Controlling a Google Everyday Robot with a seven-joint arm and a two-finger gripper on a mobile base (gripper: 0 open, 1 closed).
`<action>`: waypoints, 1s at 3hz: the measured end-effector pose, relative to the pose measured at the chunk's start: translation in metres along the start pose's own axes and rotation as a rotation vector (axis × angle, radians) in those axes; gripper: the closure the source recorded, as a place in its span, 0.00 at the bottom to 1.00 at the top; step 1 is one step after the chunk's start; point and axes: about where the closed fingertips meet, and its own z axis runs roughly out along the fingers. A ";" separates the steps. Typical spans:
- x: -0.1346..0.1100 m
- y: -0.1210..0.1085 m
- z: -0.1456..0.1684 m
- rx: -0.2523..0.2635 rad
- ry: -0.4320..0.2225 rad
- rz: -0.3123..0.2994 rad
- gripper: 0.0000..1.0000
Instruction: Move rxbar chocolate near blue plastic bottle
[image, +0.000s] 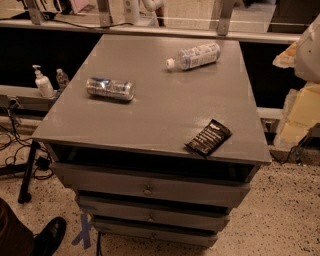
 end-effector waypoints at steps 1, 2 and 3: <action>0.000 0.000 0.000 0.000 0.000 0.000 0.00; -0.001 0.002 0.018 0.008 -0.032 0.013 0.00; 0.000 0.004 0.057 -0.001 -0.094 0.069 0.00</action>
Offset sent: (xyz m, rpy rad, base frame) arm 0.0119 0.0106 -0.0625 0.1031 -0.0287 -0.0179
